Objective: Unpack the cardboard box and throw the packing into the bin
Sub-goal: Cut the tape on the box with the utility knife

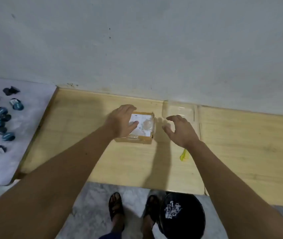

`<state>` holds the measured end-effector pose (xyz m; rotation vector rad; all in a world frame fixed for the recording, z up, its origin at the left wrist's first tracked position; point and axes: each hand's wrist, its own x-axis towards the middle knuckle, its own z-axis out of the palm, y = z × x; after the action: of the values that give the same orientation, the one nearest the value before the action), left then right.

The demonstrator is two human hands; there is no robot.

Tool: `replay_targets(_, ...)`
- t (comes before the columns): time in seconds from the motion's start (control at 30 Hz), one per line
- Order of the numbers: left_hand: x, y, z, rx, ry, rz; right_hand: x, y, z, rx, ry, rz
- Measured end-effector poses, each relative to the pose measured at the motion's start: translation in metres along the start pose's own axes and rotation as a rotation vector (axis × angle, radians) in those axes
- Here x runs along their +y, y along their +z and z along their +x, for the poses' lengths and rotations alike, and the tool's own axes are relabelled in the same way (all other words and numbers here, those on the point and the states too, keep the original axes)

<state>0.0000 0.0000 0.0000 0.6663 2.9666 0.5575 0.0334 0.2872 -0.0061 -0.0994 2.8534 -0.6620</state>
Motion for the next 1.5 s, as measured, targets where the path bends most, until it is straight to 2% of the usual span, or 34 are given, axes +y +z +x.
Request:
replay_targets(0.13,-0.015,0.032,0.000,-0.132,0.016,0.083,0.025,0.027,-0.020,-0.001,0.117,0.046)
replay_targets(0.23,-0.014,0.044,0.005,-0.122,0.004,0.086,0.051,0.045,-0.030,0.047,0.209,0.003)
replay_targets(0.33,-0.013,0.045,0.007,-0.105,0.011,0.070,0.070,0.060,-0.039,0.050,0.408,-0.048)
replay_targets(0.4,-0.014,0.045,0.009,-0.098,0.027,0.065,0.076,0.069,-0.044,0.033,0.544,0.043)
replay_targets(0.47,-0.016,0.047,0.010,-0.109,0.032,0.076,0.078,0.076,-0.045,0.056,0.589,0.157)
replay_targets(0.63,-0.017,0.049,0.009,-0.106,0.037,0.100,0.075,0.085,-0.043,0.127,0.599,0.331)
replay_targets(0.8,-0.019,0.051,0.006,-0.075,0.032,0.071,0.058,0.078,-0.047,0.125,0.477,0.471)
replay_targets(0.97,-0.024,0.055,0.004,-0.083,0.044,0.076,0.019,0.068,-0.042,0.085,0.439,0.905)
replay_targets(1.13,-0.026,0.057,0.004,-0.092,0.026,0.065,-0.009,0.053,-0.038,-0.014,0.358,1.164)
replay_targets(1.2,-0.026,0.056,0.005,-0.115,0.016,0.049,-0.018,0.051,-0.039,-0.040,0.310,1.167)
replay_targets(1.3,-0.027,0.054,0.008,-0.138,0.011,0.028,-0.030,0.050,-0.041,0.015,0.289,1.123)
replay_targets(1.5,-0.026,0.056,0.009,-0.150,-0.009,0.029,-0.038,0.059,-0.038,0.123,0.379,0.967)
